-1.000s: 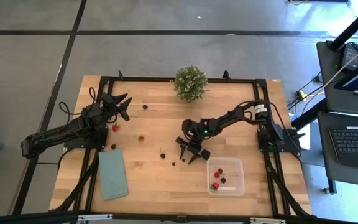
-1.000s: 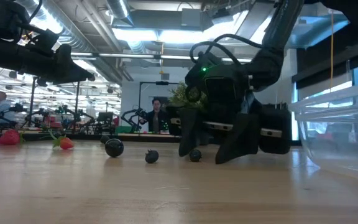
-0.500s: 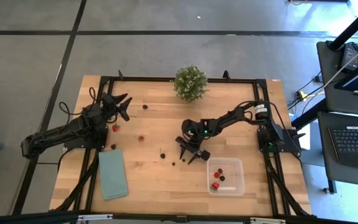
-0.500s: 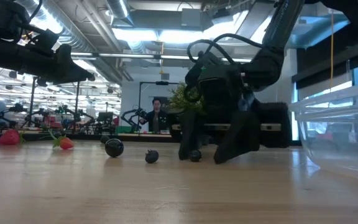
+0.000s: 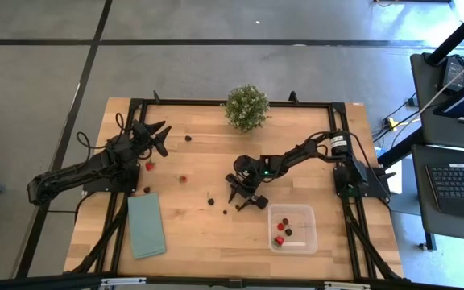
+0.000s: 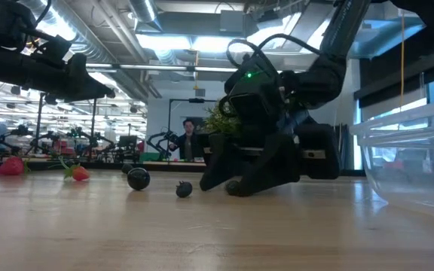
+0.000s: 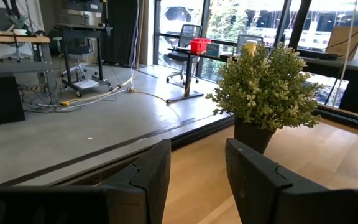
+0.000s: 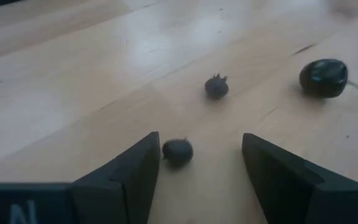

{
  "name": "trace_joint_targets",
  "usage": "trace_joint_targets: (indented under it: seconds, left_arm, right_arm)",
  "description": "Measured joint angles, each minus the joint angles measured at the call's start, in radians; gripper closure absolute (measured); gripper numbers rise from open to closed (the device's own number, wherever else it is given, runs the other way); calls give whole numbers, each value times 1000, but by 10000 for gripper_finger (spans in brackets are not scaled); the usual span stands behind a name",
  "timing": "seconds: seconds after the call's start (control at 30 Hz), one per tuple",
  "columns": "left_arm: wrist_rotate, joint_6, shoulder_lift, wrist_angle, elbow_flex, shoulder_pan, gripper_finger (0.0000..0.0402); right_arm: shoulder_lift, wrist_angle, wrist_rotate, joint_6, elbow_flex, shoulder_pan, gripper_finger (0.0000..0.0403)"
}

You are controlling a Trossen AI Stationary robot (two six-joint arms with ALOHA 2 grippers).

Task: Pick and placing Produce into tupperware
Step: Put the right blueberry into the bin

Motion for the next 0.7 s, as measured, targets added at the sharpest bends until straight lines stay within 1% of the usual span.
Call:
trace_joint_targets:
  seconds: [0.23, 0.33, 0.4, 0.57, 0.7]
  left_arm:
    - [0, 0, 0, 0, 0, 0, 257]
    - [0, 0, 0, 0, 0, 0, 257]
    - [0, 0, 0, 0, 0, 0, 257]
    - [0, 0, 0, 0, 0, 0, 257]
    - [0, 0, 0, 0, 0, 0, 257]
  right_arm:
    - [-2, -1, 35, 1, 2, 40, 173]
    - [-2, -12, 37, 1, 3, 45, 182]
    - [-2, -29, 36, 2, 4, 44, 197]
    - [-3, -89, 29, 0, 6, 46, 251]
    - [-2, -100, 26, -1, 5, 46, 284]
